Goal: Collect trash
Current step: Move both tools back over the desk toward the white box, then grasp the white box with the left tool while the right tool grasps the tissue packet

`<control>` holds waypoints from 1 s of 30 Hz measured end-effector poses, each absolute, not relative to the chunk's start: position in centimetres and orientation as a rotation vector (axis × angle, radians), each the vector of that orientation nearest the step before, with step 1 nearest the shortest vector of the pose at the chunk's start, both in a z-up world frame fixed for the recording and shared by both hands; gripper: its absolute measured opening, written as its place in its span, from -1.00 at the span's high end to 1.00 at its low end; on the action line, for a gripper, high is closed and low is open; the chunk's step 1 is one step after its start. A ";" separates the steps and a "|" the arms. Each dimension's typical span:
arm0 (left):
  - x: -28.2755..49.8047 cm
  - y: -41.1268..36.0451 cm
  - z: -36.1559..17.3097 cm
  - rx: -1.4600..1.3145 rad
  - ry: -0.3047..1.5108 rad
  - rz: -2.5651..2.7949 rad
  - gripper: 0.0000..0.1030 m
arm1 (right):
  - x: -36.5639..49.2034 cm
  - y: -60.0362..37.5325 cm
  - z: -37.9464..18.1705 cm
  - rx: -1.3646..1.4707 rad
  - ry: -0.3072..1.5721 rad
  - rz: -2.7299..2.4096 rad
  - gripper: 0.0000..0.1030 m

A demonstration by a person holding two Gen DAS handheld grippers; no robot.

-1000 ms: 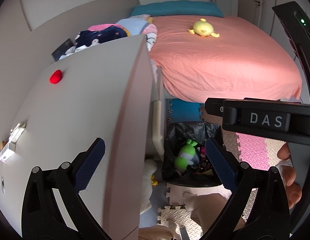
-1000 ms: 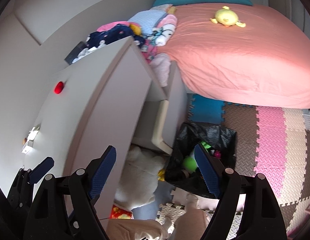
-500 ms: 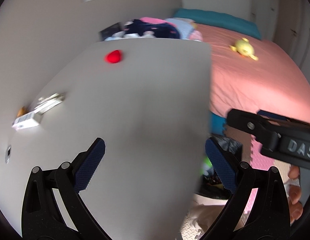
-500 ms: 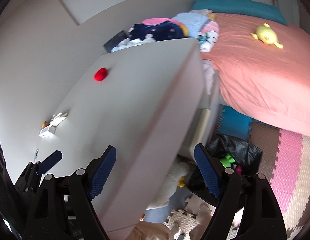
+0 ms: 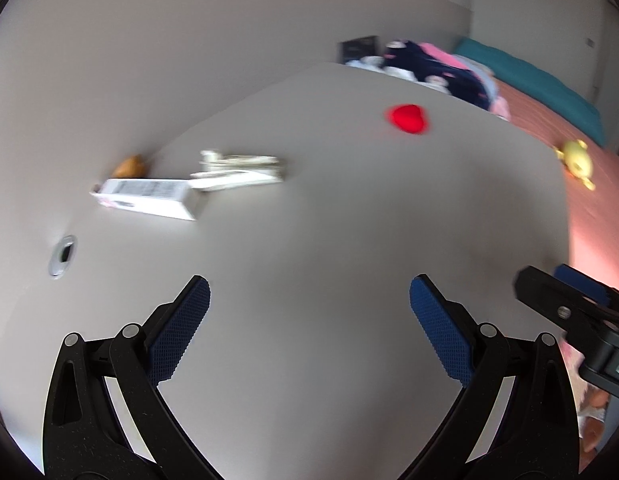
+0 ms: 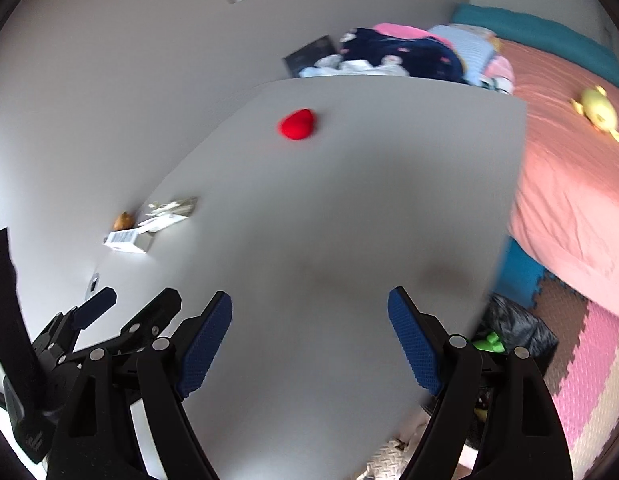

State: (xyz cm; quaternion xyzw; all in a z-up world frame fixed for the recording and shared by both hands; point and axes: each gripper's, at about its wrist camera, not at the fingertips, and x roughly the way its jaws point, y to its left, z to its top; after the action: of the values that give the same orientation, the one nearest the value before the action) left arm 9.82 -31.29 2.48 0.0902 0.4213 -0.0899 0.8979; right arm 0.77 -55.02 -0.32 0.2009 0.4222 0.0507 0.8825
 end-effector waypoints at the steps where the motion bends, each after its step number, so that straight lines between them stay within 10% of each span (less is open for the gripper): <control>1: 10.6 -30.4 2.4 0.174 0.878 -0.161 -0.88 | 1.4 -54.3 -0.2 0.411 0.878 0.120 -0.57; 30: 24.3 -15.8 0.1 -0.284 0.983 0.305 -0.88 | 13.0 -43.0 -1.2 0.099 0.900 0.374 -0.57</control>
State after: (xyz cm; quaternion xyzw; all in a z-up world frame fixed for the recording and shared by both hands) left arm 24.28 -15.84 0.11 -0.1355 0.4683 0.1454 0.8609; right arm 12.97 -42.97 -1.24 0.0474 0.4323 0.1795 0.8824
